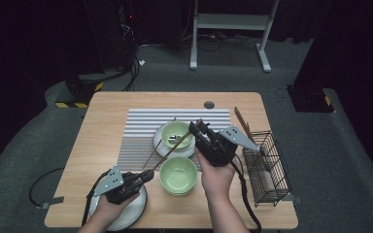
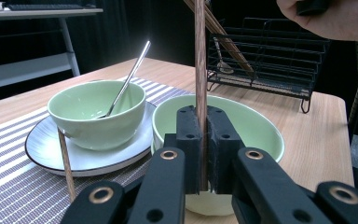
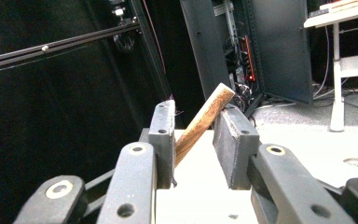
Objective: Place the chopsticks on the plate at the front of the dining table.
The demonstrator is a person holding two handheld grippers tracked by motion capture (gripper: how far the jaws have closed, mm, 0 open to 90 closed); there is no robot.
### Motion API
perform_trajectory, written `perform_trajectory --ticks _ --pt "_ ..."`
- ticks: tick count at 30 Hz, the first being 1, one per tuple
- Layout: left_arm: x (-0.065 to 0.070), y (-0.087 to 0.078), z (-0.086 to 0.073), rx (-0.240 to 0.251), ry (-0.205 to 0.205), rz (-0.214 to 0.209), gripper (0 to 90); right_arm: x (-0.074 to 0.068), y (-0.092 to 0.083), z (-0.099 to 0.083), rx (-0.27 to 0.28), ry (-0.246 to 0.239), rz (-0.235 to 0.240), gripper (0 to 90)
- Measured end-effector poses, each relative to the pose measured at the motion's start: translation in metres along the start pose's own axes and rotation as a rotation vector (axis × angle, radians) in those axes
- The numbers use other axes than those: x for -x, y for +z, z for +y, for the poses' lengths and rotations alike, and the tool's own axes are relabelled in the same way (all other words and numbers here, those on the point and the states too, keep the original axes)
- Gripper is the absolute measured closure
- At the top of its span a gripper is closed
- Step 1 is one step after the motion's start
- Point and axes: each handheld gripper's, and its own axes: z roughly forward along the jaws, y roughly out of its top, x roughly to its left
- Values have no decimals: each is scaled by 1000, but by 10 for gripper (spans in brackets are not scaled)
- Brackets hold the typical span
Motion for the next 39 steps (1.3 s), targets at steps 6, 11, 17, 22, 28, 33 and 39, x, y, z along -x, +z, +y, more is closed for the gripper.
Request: perform_trajectory --ticks 6,11,17,22,28,33,39 --pt "-2 0 0 -2 -7 -17 847 1 -1 -1 -2 6 -3 687" --pt "-2 0 0 9 -5 -23 850 2 -1 -2 0 2 -7 678" --pt "-4 -3 1 19 -6 -24 849 3 0 -2 -3 5 -10 670" --pt "-5 -5 3 23 -6 -22 849 4 1 -3 -4 12 -8 667" --pt "-7 -6 5 19 -6 -19 853 4 1 0 6 23 8 598" --pt "-11 -8 6 11 -9 7 852 4 -2 6 13 31 14 540" --pt "-18 -12 8 0 -18 53 852 -1 -8 11 35 -20 -2 527"
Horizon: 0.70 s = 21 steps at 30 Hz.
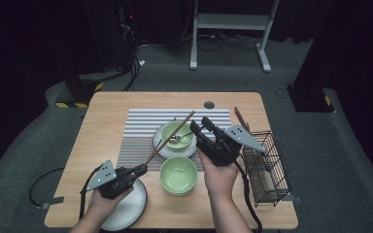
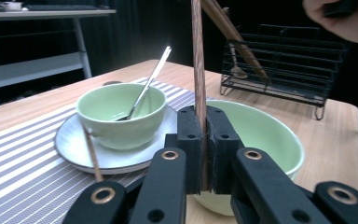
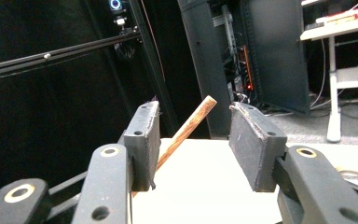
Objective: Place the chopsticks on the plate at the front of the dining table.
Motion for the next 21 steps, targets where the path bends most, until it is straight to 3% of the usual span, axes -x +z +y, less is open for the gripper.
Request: perform_trajectory --ticks 15,21 --pt "-7 -4 2 -22 16 53 852 -8 -7 -6 -15 -136 -60 512" --pt "-10 -7 2 -13 -9 65 852 -8 -9 -16 -42 -202 -104 507"
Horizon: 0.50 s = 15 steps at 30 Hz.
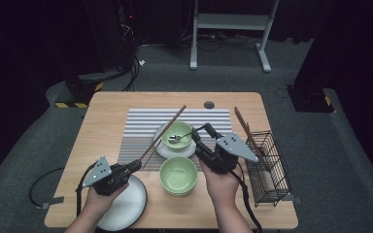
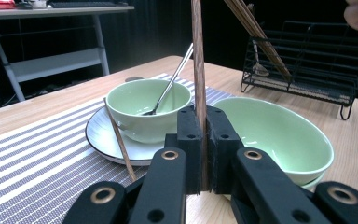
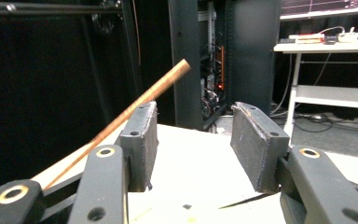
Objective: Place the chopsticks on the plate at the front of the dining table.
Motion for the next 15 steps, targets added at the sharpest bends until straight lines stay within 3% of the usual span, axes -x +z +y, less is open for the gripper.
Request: perform_trajectory --ticks 15 --pt "-9 -4 1 -24 -13 47 852 4 -7 -29 -56 -99 -55 496"
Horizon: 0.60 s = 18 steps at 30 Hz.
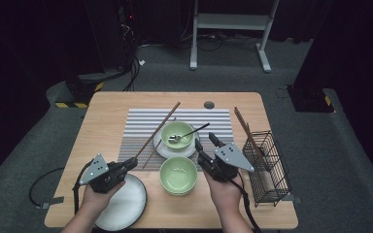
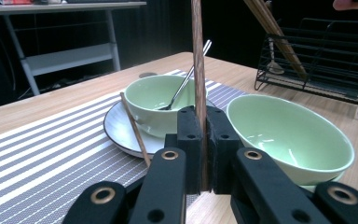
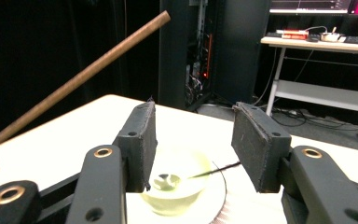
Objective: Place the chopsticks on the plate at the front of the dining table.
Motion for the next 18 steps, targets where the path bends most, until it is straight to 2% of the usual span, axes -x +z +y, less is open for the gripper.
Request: perform_trajectory --ticks 4,8,10,14,18 --pt "-4 0 0 -16 0 21 852 2 -2 -9 -24 -18 -11 491" --pt "-7 -1 1 -12 -14 16 852 4 -3 -15 -46 -36 -18 488" --pt "-8 -2 3 -16 -11 27 852 5 -4 -21 -60 -50 -27 480" --pt "-13 -1 4 -45 -18 47 852 7 -7 -31 -80 -59 -39 474" --pt "-21 2 3 -83 -43 73 852 7 -11 -40 -95 -63 -42 477"
